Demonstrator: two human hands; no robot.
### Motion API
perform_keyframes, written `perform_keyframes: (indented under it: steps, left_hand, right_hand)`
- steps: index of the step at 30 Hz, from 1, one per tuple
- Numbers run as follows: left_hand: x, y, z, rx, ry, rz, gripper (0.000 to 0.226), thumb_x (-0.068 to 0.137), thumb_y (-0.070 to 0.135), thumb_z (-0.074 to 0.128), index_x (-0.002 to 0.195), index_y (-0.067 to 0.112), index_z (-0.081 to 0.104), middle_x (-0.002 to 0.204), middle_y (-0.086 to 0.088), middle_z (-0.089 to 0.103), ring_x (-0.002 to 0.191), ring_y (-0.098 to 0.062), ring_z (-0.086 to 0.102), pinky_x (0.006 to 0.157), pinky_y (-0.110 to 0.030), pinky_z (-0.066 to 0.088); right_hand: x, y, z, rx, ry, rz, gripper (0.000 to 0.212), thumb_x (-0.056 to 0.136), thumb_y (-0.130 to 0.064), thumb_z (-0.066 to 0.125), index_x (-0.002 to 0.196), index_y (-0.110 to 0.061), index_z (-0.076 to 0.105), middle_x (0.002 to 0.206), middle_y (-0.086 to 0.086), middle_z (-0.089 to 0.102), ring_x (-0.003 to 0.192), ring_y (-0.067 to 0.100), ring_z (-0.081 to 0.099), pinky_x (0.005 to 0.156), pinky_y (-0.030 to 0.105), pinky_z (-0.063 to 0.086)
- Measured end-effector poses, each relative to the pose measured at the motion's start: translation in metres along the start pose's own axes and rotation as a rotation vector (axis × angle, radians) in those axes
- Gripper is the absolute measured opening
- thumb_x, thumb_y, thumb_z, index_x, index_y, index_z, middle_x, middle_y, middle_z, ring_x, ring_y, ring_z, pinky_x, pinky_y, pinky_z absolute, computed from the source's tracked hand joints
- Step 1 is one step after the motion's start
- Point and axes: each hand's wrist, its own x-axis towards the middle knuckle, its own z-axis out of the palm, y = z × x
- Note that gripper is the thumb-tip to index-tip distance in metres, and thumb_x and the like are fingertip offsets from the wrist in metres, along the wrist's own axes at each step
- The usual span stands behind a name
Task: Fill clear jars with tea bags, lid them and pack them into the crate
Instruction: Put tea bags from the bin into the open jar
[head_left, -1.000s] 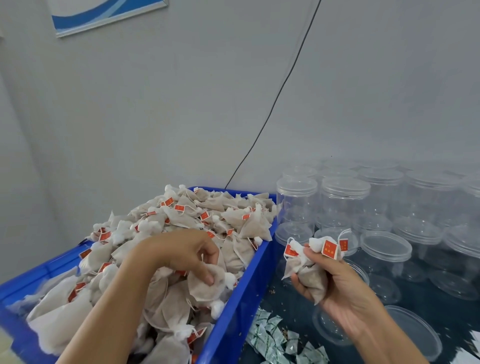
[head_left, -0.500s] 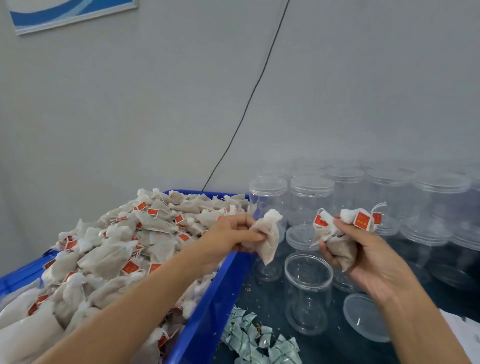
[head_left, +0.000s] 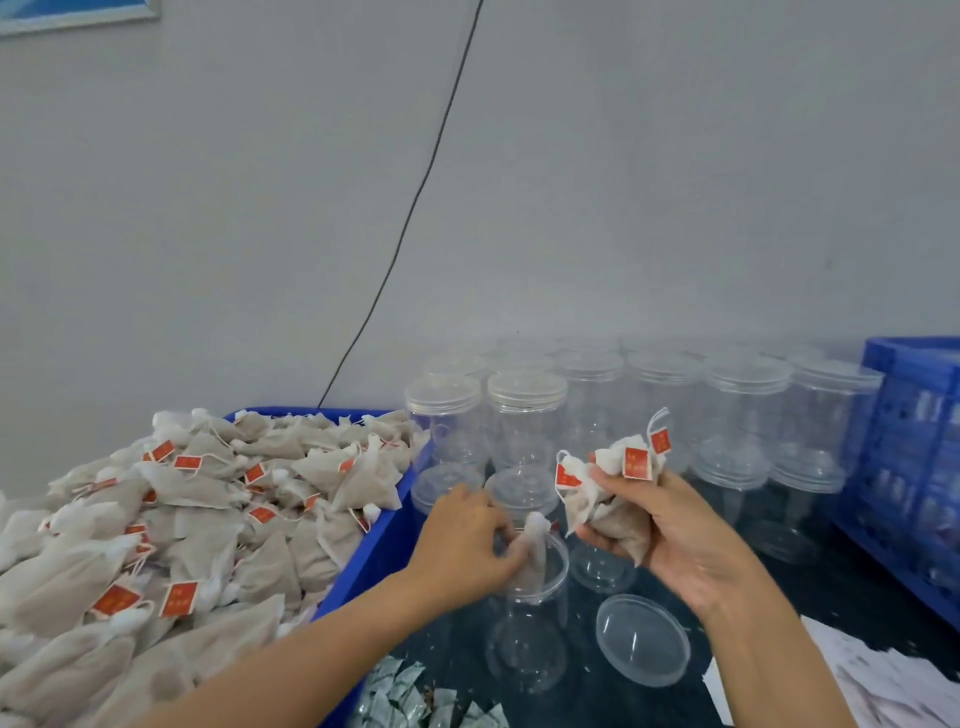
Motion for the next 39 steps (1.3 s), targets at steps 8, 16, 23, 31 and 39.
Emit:
perform_keyframes:
  steps: [8, 16, 23, 31, 39]
  left_hand:
    - [-0.003, 0.006, 0.003, -0.571, 0.288, 0.034, 0.013, 0.094, 0.030, 0.057, 0.107, 0.032, 0.059, 0.106, 0.016, 0.061, 0.104, -0.004, 0.056, 0.091, -0.027, 0.048]
    - [-0.009, 0.019, 0.003, -0.839, 0.189, 0.057, 0.019, 0.089, 0.032, 0.061, 0.104, 0.020, 0.065, 0.096, 0.003, 0.069, 0.092, -0.012, 0.065, 0.083, -0.027, 0.054]
    - [-0.003, -0.002, 0.001, -0.686, 0.258, -0.109, 0.007, 0.086, 0.022, 0.069, 0.092, 0.024, 0.065, 0.082, 0.011, 0.068, 0.081, -0.004, 0.065, 0.072, -0.016, 0.051]
    - [-0.006, -0.002, 0.006, -0.262, 0.183, 0.038, 0.023, 0.085, 0.050, 0.063, 0.102, 0.035, 0.060, 0.090, 0.016, 0.072, 0.087, 0.003, 0.064, 0.089, -0.022, 0.048]
    - [-0.006, 0.012, 0.003, -0.880, 0.121, -0.044, 0.025, 0.093, 0.033, 0.052, 0.115, 0.030, 0.064, 0.114, 0.009, 0.066, 0.110, -0.009, 0.060, 0.098, -0.032, 0.049]
  right_hand:
    - [0.006, 0.012, 0.006, -0.095, 0.018, -0.001, 0.031, 0.074, -0.009, 0.071, 0.103, -0.003, 0.061, 0.086, 0.014, 0.073, 0.069, 0.021, 0.070, 0.050, 0.029, 0.056]
    - [0.014, 0.035, 0.016, -0.148, -0.006, 0.048, 0.020, 0.082, -0.010, 0.069, 0.102, -0.008, 0.065, 0.092, 0.013, 0.075, 0.076, 0.025, 0.073, 0.057, 0.031, 0.059]
    - [0.017, 0.032, 0.007, -0.157, 0.167, 0.002, 0.026, 0.085, -0.012, 0.068, 0.110, -0.006, 0.061, 0.099, 0.013, 0.067, 0.075, 0.016, 0.068, 0.050, 0.028, 0.054]
    - [0.013, 0.024, -0.004, -0.197, 0.119, 0.031, 0.029, 0.084, -0.014, 0.068, 0.110, -0.005, 0.061, 0.093, 0.013, 0.069, 0.074, 0.018, 0.066, 0.049, 0.029, 0.055]
    - [0.013, 0.028, 0.001, -0.312, -0.046, 0.176, 0.025, 0.087, -0.024, 0.067, 0.108, -0.013, 0.058, 0.079, 0.008, 0.070, 0.060, 0.021, 0.064, 0.037, 0.022, 0.040]
